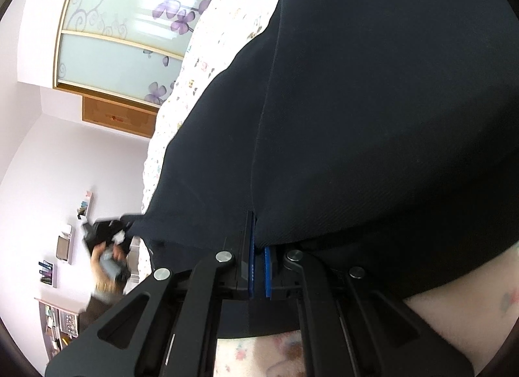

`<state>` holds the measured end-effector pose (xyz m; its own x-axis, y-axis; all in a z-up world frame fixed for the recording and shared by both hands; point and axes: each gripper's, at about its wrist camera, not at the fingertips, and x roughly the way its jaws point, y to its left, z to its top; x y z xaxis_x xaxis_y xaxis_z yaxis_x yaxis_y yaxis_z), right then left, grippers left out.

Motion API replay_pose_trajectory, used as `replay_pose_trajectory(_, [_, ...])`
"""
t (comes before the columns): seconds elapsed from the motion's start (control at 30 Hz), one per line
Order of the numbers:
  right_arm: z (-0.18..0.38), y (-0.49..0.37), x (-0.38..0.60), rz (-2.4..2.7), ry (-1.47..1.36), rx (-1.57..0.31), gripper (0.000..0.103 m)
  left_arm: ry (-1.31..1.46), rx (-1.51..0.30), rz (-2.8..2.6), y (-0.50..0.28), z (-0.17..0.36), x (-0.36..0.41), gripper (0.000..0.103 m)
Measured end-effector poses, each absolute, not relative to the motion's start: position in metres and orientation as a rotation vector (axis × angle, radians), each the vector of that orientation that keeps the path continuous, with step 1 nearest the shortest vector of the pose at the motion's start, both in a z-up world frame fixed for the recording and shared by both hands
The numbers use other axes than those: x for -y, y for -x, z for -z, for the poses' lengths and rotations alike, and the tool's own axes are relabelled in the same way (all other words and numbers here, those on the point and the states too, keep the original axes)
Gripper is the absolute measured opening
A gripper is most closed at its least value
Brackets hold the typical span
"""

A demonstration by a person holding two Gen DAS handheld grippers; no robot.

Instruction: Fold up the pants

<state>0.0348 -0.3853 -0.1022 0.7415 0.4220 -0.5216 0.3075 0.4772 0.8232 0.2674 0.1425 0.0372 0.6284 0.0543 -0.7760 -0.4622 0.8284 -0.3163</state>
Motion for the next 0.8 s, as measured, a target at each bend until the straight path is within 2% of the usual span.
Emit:
replay_pose_trajectory(0.23, [0.093,-0.028,0.393,-0.07,-1.125,-0.723,0.004,0.521,-0.691,-0.296,-0.133,-0.066,-0.166,0.007])
replay_pose_trajectory(0.33, [0.085,-0.022,0.398,-0.049,-1.106,-0.692,0.004,0.527,-0.694,-0.352,-0.083,-0.04,-0.176,0.007])
replay_pose_trajectory(0.47, [0.08,-0.017,0.401,-0.03,-1.097,-0.676,0.004,0.547,-0.782,-0.405,-0.05,0.015,-0.181,0.008])
replay_pose_trajectory(0.6, [0.078,-0.013,0.401,-0.016,-1.09,-0.669,0.004,0.557,-0.723,-0.446,-0.04,0.029,-0.177,0.008])
replay_pose_trajectory(0.73, [0.079,-0.019,0.384,-0.002,-1.067,-0.731,0.006,0.503,-0.758,-0.503,-0.05,0.037,-0.168,0.015])
replay_pose_trajectory(0.77, [0.079,-0.019,0.383,-0.01,-1.077,-0.757,0.01,0.463,-0.748,-0.521,-0.047,0.031,-0.162,0.018])
replay_pose_trajectory(0.8, [0.079,-0.018,0.383,-0.016,-1.079,-0.776,0.017,0.445,-0.74,-0.535,-0.044,0.028,-0.158,0.027])
